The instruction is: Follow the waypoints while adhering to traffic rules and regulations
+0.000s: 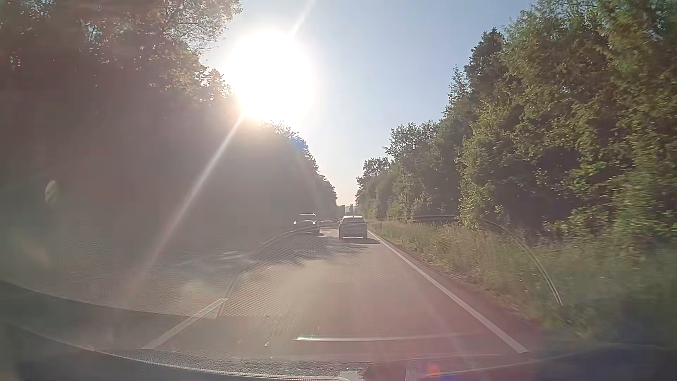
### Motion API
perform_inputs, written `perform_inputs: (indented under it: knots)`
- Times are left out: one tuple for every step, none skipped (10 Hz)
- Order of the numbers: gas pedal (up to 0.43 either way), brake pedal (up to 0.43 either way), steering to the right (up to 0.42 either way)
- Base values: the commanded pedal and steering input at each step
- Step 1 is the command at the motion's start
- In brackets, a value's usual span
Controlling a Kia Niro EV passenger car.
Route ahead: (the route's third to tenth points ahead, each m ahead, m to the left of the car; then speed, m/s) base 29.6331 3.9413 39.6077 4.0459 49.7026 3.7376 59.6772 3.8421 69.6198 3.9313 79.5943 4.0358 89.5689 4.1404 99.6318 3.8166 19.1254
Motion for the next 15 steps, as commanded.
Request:
perform_inputs:
  knots:
    - [0.118, 0.0, 0.0]
    - [0.118, 0.0, 0.0]
    - [0.13, 0.0, 0.0]
    - [0.13, 0.0, 0.0]
    - [0.13, 0.0, 0.0]
    - [0.13, 0.0, 0.0]
    - [0.13, 0.0, 0.0]
    - [0.13, 0.0, 0.0]
    - [0.13, 0.0, 0.001]
    - [0.13, 0.0, 0.001]
    - [0.13, 0.0, 0.001]
    - [0.13, 0.0, 0.001]
    - [0.13, 0.0, 0.001]
    - [0.13, 0.0, 0.001]
    - [0.138, 0.0, 0.001]
